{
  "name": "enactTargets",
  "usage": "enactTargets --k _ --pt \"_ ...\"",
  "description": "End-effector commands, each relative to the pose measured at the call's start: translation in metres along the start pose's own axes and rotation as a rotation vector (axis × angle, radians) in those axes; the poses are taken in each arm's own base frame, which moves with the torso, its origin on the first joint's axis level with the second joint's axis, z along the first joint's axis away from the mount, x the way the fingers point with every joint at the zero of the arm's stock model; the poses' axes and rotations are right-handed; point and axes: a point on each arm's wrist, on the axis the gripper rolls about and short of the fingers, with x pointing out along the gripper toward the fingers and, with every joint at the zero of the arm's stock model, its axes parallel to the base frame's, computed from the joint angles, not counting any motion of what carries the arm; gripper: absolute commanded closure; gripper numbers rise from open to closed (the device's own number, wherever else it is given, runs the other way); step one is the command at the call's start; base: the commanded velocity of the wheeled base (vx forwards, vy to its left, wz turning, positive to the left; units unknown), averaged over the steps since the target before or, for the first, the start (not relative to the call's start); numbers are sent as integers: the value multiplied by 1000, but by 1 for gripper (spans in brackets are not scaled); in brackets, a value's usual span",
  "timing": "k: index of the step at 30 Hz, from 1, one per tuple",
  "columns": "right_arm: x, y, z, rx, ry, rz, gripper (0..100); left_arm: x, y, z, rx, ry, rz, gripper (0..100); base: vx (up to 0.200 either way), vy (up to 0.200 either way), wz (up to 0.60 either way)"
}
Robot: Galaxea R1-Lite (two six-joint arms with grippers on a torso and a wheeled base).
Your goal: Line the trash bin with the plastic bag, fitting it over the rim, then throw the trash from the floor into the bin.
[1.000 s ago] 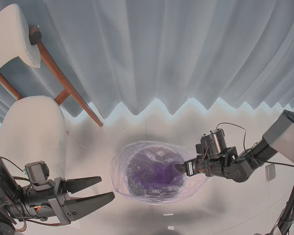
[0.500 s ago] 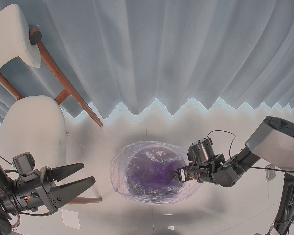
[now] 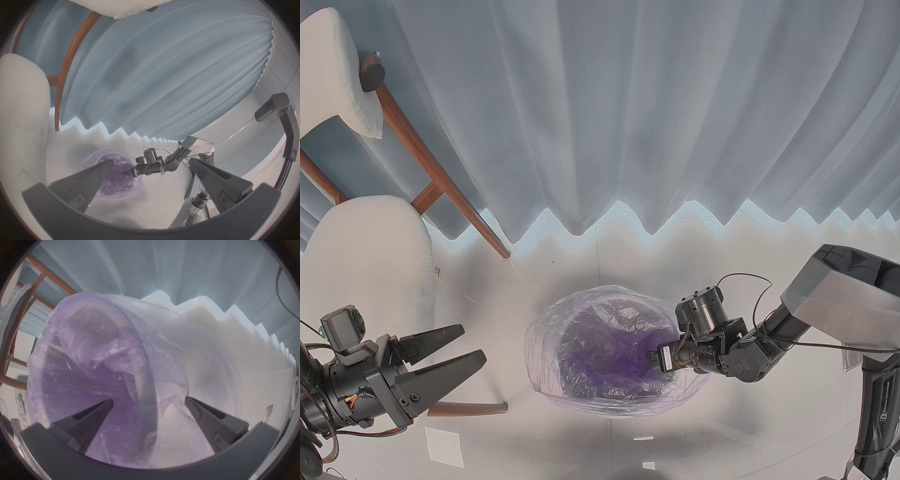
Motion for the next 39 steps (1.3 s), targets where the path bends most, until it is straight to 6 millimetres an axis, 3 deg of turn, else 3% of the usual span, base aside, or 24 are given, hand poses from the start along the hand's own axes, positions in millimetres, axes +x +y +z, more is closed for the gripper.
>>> enactTargets --k 1,11,15,16,18,22,29,34,39 --pt "8 3 -1 17 1 0 100 0 0 -1 -3 4 2 0 0 0 0" --pt "-2 4 6 62 -21 9 100 -4 10 -12 86 68 52 0 0 0 0" --pt "-34 3 26 163 -91 20 100 0 12 -7 92 71 71 0 0 0 0" --pt "-34 3 26 163 -91 20 100 0 12 -7 92 71 71 0 0 0 0" --pt "-67 -3 37 269 -121 -21 100 10 13 3 104 63 74 0 0 0 0" --pt "-103 -10 43 420 -151 -65 100 25 17 11 128 85 77 0 0 0 0" --pt "-134 -19 42 555 -219 -105 100 35 27 -16 34 270 135 0 0 0 0" --pt "-157 -23 38 594 -255 -95 100 54 20 -27 0 340 92 0 0 0 0" --pt "-174 -28 26 589 -261 -89 100 104 -8 -17 -220 290 65 0 0 0 0"
